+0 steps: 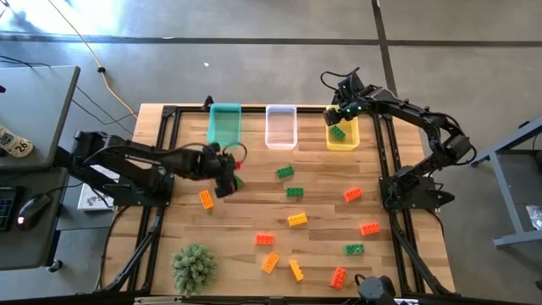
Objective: Sort & place blocks by color
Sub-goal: Put the orange game piece into the blue bin
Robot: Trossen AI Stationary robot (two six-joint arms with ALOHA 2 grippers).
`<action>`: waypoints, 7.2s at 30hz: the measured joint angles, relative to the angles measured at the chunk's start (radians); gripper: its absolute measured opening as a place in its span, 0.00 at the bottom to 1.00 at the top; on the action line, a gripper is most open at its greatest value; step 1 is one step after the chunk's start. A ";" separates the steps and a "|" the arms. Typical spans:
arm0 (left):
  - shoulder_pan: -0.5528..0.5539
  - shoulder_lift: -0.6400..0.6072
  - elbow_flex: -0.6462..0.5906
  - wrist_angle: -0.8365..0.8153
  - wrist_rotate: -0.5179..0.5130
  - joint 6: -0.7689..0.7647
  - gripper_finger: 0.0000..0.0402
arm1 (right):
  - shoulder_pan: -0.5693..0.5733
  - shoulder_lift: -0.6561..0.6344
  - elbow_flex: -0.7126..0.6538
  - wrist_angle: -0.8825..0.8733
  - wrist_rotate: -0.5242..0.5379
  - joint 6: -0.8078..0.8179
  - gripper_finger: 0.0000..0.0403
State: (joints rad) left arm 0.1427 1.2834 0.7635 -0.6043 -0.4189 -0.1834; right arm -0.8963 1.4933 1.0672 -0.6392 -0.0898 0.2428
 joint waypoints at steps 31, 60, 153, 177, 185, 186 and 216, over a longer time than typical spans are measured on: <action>0.590 -0.093 0.000 0.236 0.154 0.457 0.59 | 0.080 0.000 0.000 0.224 -0.165 0.229 0.56; 0.479 -0.008 0.186 0.432 0.222 0.503 0.61 | 0.320 0.000 -0.001 0.756 -0.046 0.284 0.56; 0.664 0.883 0.854 0.004 0.405 0.132 0.00 | 0.222 0.000 -0.001 0.642 -0.148 0.141 0.56; 0.559 0.899 0.859 -0.294 0.407 0.108 0.00 | 0.222 0.000 -0.001 0.642 -0.149 0.149 0.56; 0.459 0.892 0.857 -0.398 0.399 0.092 0.00 | 0.222 0.000 -0.001 0.642 -0.149 0.149 0.56; 0.446 0.888 0.855 -0.404 0.401 0.090 0.00 | 0.222 0.000 -0.001 0.642 -0.149 0.149 0.56; 0.047 0.859 0.851 -0.498 0.484 -0.024 0.00 | 0.223 0.000 -0.001 0.583 -0.188 0.229 0.56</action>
State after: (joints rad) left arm 0.1895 2.1425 1.6146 -1.1019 0.0650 -0.2074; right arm -0.6735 1.4929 1.0664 -0.0557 -0.2779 0.4713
